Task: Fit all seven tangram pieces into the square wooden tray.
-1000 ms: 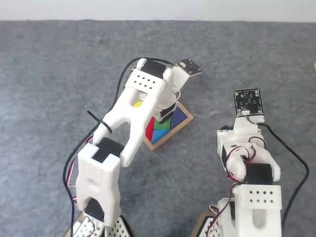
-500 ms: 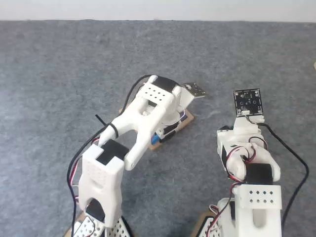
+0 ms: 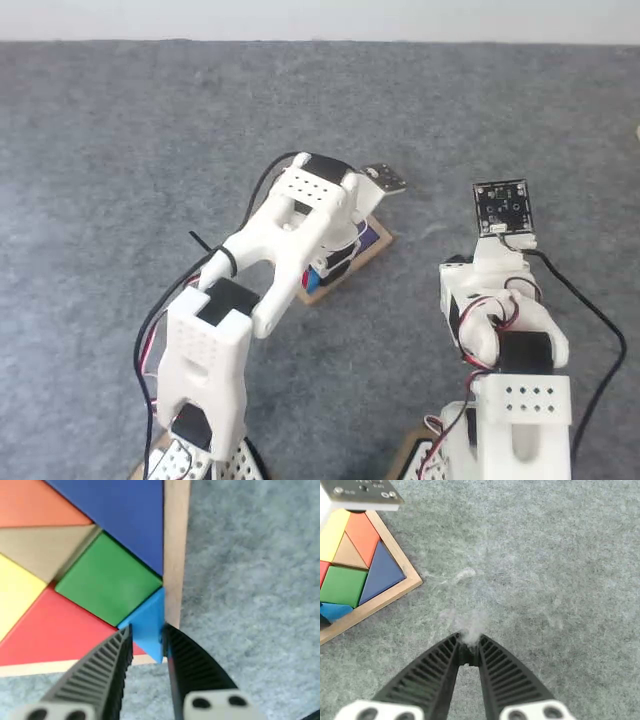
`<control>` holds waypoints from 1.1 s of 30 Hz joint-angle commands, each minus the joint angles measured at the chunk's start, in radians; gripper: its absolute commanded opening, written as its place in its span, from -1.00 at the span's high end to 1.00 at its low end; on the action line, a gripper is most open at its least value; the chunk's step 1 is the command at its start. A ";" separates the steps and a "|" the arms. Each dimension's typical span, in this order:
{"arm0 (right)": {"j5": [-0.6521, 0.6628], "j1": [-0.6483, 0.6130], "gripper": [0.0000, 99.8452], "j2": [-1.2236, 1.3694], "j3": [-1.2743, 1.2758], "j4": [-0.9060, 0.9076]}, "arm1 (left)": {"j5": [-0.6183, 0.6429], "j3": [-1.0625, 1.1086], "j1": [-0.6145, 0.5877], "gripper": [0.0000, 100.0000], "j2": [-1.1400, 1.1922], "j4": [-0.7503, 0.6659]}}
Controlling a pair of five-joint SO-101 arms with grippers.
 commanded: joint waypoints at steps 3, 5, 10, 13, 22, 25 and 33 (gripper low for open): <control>0.012 -0.005 0.98 -0.016 -0.011 -0.021 | 0.005 -0.042 -0.002 0.82 0.028 -0.002; 0.012 -0.005 0.98 -0.016 -0.011 -0.021 | 0.002 -0.070 -0.002 0.82 0.009 0.026; 0.012 -0.005 0.98 -0.016 -0.011 -0.021 | 0.000 -0.097 -0.002 0.82 -0.029 0.063; 0.012 -0.005 0.98 -0.016 -0.011 -0.021 | 0.000 -0.094 -0.002 0.82 -0.020 0.063; 0.012 -0.005 0.98 -0.016 -0.011 -0.021 | 0.008 -0.108 0.014 0.81 -0.094 0.101; 0.012 -0.007 0.98 -0.016 -0.011 -0.021 | 0.008 -0.108 0.011 0.81 -0.161 0.103; 0.012 -0.007 0.98 -0.016 -0.011 -0.021 | 0.006 -0.088 0.008 0.82 -0.117 0.075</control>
